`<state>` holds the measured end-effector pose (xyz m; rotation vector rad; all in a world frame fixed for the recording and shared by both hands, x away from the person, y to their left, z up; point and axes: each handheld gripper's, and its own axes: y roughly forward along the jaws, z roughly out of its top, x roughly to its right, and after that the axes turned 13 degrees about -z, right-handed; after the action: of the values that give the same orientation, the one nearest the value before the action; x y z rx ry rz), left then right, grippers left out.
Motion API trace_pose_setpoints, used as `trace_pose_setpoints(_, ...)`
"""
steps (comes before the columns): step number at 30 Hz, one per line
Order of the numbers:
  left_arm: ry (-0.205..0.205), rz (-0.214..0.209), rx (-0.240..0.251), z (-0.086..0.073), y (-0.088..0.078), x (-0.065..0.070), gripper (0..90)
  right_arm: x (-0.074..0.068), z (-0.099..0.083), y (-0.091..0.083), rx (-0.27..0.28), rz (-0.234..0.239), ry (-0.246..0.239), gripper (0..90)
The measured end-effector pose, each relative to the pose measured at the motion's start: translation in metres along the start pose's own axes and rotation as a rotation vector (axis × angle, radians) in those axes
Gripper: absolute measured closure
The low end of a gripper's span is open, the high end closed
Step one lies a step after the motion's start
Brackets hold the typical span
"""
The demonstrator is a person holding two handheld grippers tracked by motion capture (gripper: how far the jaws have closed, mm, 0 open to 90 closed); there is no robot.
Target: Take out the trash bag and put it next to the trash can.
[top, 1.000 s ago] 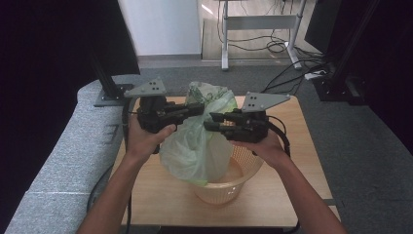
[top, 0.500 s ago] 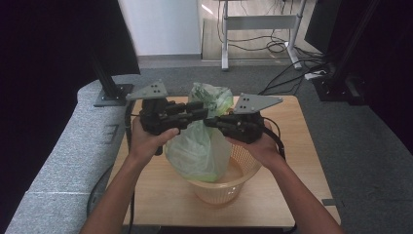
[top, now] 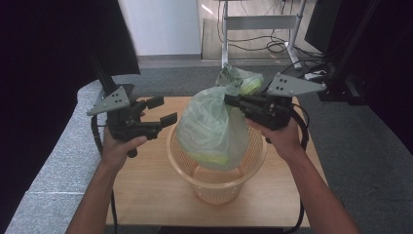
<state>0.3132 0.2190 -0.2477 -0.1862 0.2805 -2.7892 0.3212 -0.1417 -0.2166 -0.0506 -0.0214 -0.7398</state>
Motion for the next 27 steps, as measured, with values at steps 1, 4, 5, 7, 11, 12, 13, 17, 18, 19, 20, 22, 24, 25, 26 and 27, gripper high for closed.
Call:
trace_pose_setpoints(1, -0.002, -0.014, -0.003, -0.004, 0.001, 0.0, 22.4, 0.001, 0.004, -0.002, 0.01, 0.0, 0.007, 89.0)
trace_pose_setpoints(4, 0.013, -0.054, -0.033, -0.013, 0.012, 0.002, 16.3, -0.002, 0.013, -0.003, 0.024, 0.0, 0.011, 89.0)
trace_pose_setpoints(5, 0.021, -0.067, -0.042, -0.015, 0.016, 0.004, 14.1, -0.004, 0.015, -0.002, 0.025, 0.002, 0.006, 89.0)
trace_pose_setpoints(7, 0.046, -0.088, -0.056, -0.017, 0.026, 0.01, 12.2, -0.009, 0.017, 0.0, 0.034, 0.009, 0.006, 89.0)
trace_pose_setpoints(11, 0.083, -0.103, -0.07, -0.015, 0.046, 0.021, 8.2, -0.02, 0.015, 0.007, 0.027, 0.045, 0.02, 89.1)
trace_pose_setpoints(12, 0.087, -0.105, -0.072, -0.014, 0.051, 0.023, 7.9, -0.023, 0.014, 0.009, 0.025, 0.055, 0.021, 89.1)
trace_pose_setpoints(13, 0.09, -0.099, -0.078, -0.012, 0.055, 0.024, 7.1, -0.027, 0.013, 0.011, 0.023, 0.067, 0.022, 89.1)
trace_pose_setpoints(17, 0.089, -0.085, -0.084, -0.006, 0.071, 0.028, 6.5, -0.04, 0.009, 0.018, 0.009, 0.113, 0.026, 89.1)
trace_pose_setpoints(18, 0.092, -0.086, -0.083, -0.004, 0.073, 0.028, 6.6, -0.043, 0.008, 0.019, 0.003, 0.12, 0.025, 89.2)
trace_pose_setpoints(19, 0.093, -0.089, -0.082, -0.003, 0.075, 0.029, 6.6, -0.045, 0.007, 0.02, -0.004, 0.125, 0.02, 89.1)
trace_pose_setpoints(20, 0.092, -0.089, -0.078, -0.002, 0.077, 0.029, 7.4, -0.047, 0.006, 0.021, -0.01, 0.132, 0.019, 89.2)
trace_pose_setpoints(22, 0.095, -0.088, -0.069, 0.0, 0.08, 0.03, 11.9, -0.051, 0.004, 0.023, -0.017, 0.141, 0.016, 89.2)
trace_pose_setpoints(24, 0.098, -0.1, -0.066, 0.002, 0.082, 0.03, 18.2, -0.053, 0.001, 0.024, -0.025, 0.149, 0.022, 89.2)
trace_pose_setpoints(25, 0.101, -0.094, -0.062, 0.002, 0.083, 0.031, 22.3, -0.053, 0.0, 0.025, -0.03, 0.152, 0.025, 89.2)
trace_pose_setpoints(26, 0.107, -0.095, -0.06, 0.002, 0.083, 0.031, 27.3, -0.054, -0.002, 0.026, -0.033, 0.154, 0.027, 89.2)
trace_pose_setpoints(27, 0.105, -0.107, -0.056, 0.003, 0.084, 0.03, 35.7, -0.054, -0.003, 0.026, -0.037, 0.156, 0.03, 89.2)
